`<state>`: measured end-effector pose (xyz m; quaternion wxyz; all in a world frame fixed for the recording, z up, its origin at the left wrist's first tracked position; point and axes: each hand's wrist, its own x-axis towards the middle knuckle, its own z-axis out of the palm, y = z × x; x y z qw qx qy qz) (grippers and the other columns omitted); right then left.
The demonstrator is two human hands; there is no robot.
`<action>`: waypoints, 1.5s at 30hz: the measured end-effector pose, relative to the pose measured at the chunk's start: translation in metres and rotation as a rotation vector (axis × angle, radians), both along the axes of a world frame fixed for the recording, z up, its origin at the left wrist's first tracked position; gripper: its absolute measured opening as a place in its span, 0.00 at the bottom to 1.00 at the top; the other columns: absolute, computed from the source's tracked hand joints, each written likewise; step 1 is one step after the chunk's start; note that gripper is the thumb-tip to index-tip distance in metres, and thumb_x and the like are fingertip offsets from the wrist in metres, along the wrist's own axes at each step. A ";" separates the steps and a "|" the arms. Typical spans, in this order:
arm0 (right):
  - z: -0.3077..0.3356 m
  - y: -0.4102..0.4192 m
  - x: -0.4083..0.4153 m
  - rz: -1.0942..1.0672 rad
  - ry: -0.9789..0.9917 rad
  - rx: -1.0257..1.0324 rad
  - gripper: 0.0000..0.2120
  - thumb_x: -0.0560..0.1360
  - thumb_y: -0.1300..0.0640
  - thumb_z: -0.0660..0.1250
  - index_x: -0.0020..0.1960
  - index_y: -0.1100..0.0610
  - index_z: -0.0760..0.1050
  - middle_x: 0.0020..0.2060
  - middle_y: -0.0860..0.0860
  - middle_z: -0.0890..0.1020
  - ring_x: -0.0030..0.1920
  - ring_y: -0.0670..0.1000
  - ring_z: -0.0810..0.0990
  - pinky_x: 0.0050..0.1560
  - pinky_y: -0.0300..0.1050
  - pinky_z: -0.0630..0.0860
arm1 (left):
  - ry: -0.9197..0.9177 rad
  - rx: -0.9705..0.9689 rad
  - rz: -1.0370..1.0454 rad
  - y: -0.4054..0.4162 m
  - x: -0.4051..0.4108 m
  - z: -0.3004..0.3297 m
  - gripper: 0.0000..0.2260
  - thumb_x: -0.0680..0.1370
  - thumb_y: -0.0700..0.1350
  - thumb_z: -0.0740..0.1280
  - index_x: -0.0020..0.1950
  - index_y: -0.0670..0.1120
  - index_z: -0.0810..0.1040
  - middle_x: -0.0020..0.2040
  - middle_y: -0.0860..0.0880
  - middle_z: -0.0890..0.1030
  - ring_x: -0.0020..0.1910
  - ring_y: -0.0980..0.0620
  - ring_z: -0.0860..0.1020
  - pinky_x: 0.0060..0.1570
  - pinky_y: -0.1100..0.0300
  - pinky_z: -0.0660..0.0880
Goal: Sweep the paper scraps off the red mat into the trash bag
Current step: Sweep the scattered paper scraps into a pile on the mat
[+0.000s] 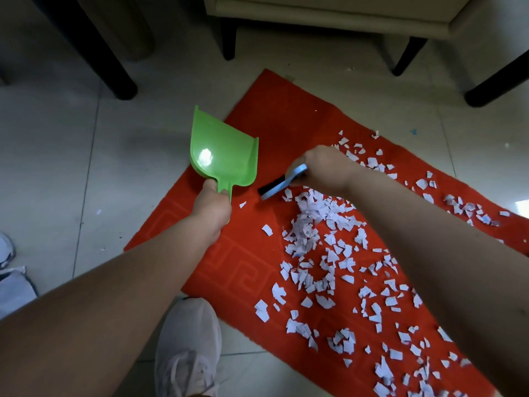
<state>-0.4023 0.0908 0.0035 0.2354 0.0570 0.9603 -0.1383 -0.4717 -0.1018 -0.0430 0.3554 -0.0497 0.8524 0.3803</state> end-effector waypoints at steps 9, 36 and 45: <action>0.040 0.008 0.027 -0.273 0.195 -0.102 0.12 0.76 0.50 0.66 0.57 0.53 0.80 0.48 0.55 0.83 0.44 0.54 0.81 0.46 0.55 0.78 | 0.027 0.026 0.062 -0.020 0.002 0.005 0.10 0.82 0.41 0.54 0.63 0.44 0.68 0.54 0.46 0.73 0.48 0.49 0.71 0.47 0.56 0.66; -0.032 -0.235 -0.008 -1.054 0.345 -0.707 0.07 0.70 0.53 0.61 0.44 0.57 0.70 0.31 0.51 0.81 0.37 0.55 0.81 0.39 0.46 0.75 | -0.016 0.168 0.444 -0.124 -0.020 -0.012 0.08 0.81 0.41 0.55 0.46 0.49 0.71 0.54 0.41 0.78 0.49 0.45 0.77 0.55 0.47 0.75; -0.029 -0.236 0.021 -1.166 0.680 -0.400 0.06 0.78 0.55 0.61 0.49 0.57 0.65 0.34 0.52 0.76 0.35 0.59 0.76 0.37 0.46 0.67 | -0.036 0.150 0.413 -0.129 -0.020 -0.015 0.07 0.82 0.42 0.54 0.54 0.51 0.69 0.58 0.44 0.77 0.57 0.46 0.75 0.60 0.52 0.71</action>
